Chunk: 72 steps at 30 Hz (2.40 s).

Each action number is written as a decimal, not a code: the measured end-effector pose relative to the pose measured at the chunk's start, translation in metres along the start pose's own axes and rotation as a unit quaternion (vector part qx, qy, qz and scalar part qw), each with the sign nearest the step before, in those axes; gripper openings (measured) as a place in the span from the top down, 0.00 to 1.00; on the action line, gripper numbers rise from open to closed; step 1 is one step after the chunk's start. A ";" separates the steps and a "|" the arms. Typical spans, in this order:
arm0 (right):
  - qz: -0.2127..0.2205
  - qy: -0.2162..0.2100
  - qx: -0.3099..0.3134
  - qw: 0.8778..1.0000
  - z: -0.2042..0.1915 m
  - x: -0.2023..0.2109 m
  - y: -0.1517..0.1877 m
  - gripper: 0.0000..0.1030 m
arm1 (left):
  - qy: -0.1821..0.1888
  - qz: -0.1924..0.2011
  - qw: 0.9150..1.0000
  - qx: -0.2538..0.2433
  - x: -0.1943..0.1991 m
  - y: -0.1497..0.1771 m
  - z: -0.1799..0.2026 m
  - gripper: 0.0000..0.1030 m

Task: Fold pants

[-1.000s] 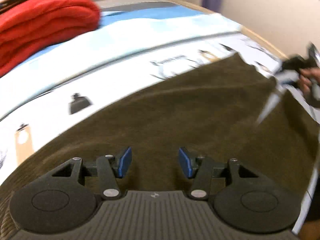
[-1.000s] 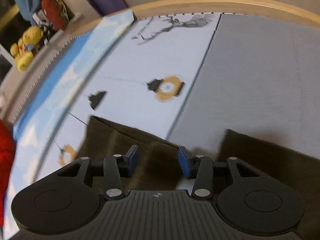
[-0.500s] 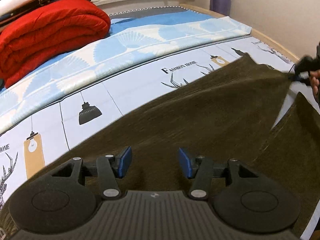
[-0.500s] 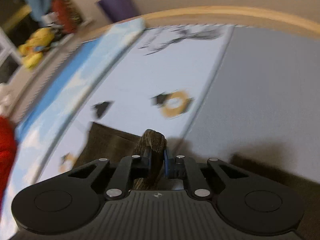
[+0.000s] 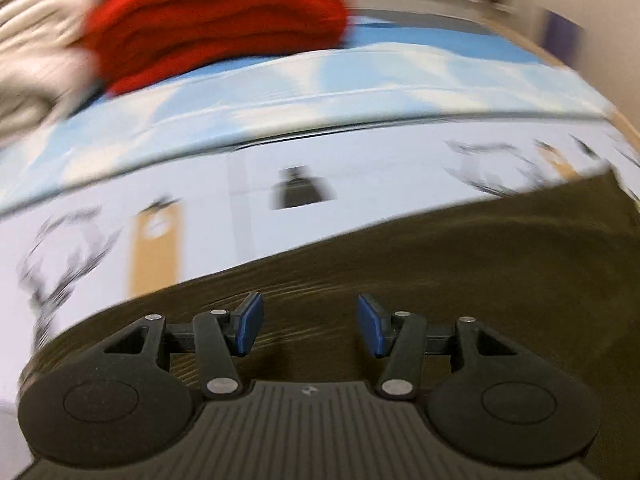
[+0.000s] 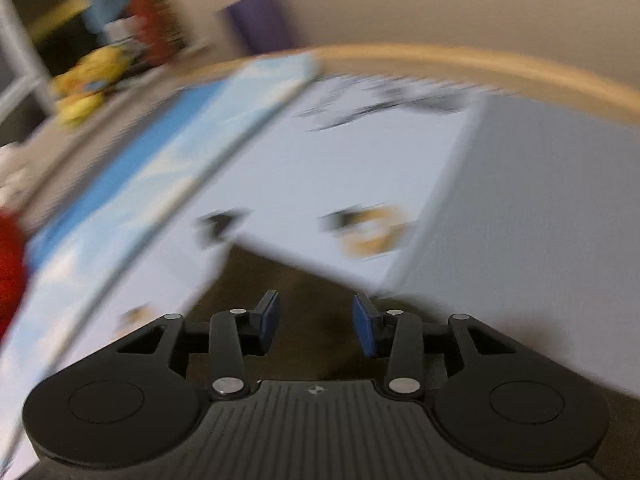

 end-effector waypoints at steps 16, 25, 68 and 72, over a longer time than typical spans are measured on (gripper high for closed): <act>-0.080 0.018 0.067 0.994 -0.145 -0.071 0.062 0.32 | -0.212 -0.034 0.953 0.214 0.026 0.042 -0.220 0.18; -0.016 0.099 0.097 0.990 -0.143 -0.087 0.063 0.91 | -0.140 -0.029 0.959 0.246 0.007 0.069 -0.245 0.58; 0.031 0.121 0.006 0.992 0.059 0.017 -0.001 0.58 | -0.095 -0.053 0.977 0.181 0.153 0.139 -0.176 0.35; 0.073 0.057 0.036 0.995 0.044 0.088 -0.006 0.51 | -0.080 -0.088 0.975 0.187 0.140 0.157 -0.196 0.31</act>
Point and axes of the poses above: each gripper's, at about its wrist camera, not at the fingertips, and x roughly against the way its jaws point, z to its right, y to its underside, the point moved 3 cm from there along -x, roughly the way its jaws point, and after that the axes turned 7 degrees about y, right-handed, at the moved point
